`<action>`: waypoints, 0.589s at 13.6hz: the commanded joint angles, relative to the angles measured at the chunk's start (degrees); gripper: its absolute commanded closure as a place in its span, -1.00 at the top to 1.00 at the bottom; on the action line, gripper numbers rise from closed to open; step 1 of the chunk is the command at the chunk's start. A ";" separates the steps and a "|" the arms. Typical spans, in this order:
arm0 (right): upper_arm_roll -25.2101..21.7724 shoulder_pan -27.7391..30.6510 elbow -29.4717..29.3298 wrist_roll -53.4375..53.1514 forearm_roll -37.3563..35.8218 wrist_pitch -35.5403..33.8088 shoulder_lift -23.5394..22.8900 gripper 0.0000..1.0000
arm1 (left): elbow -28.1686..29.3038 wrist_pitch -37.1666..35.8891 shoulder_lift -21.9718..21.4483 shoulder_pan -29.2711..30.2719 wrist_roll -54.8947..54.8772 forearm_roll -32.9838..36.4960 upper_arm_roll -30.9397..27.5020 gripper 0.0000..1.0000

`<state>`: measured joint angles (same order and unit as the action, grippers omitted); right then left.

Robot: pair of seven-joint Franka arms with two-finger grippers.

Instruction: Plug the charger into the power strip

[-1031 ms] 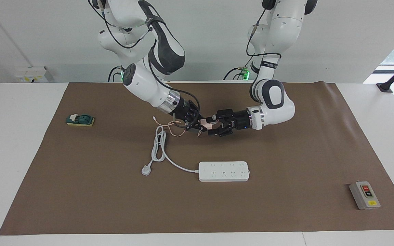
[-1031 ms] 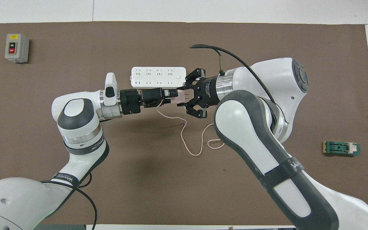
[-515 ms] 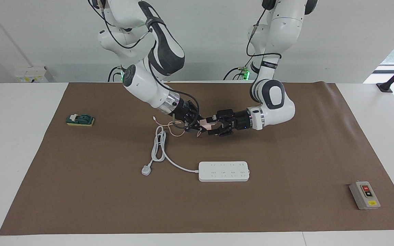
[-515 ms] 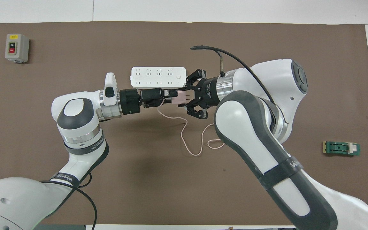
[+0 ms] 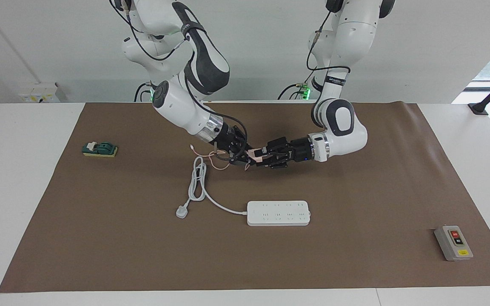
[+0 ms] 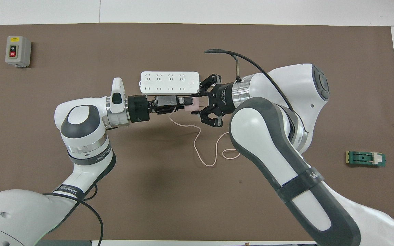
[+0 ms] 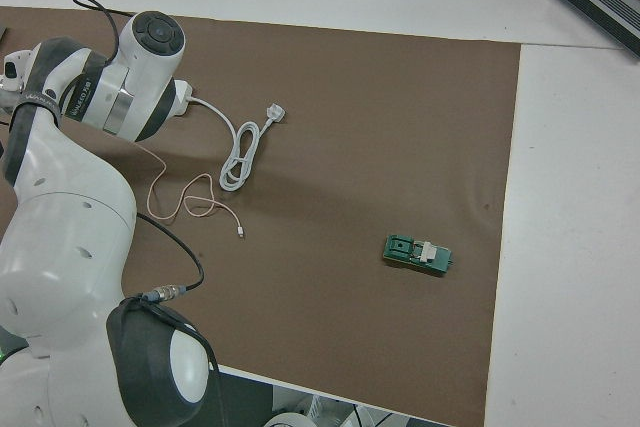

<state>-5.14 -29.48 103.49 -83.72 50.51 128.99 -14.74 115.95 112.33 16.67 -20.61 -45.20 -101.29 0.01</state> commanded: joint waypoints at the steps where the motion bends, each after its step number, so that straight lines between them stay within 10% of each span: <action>1: 0.13 0.12 0.40 -0.04 0.11 1.09 0.41 -0.87 | -0.02 -0.71 0.20 0.04 -1.03 1.36 -0.54 -1.00; 8: 0.13 0.56 0.31 -0.04 0.11 0.91 0.41 -0.78 | -0.55 -1.33 0.29 0.83 -1.11 1.45 -0.54 -1.00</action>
<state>-5.11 -29.48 103.55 -83.79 50.57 129.04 -14.89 115.80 111.99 16.65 -20.53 -46.61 -100.92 -0.06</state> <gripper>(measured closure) 0.529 0.683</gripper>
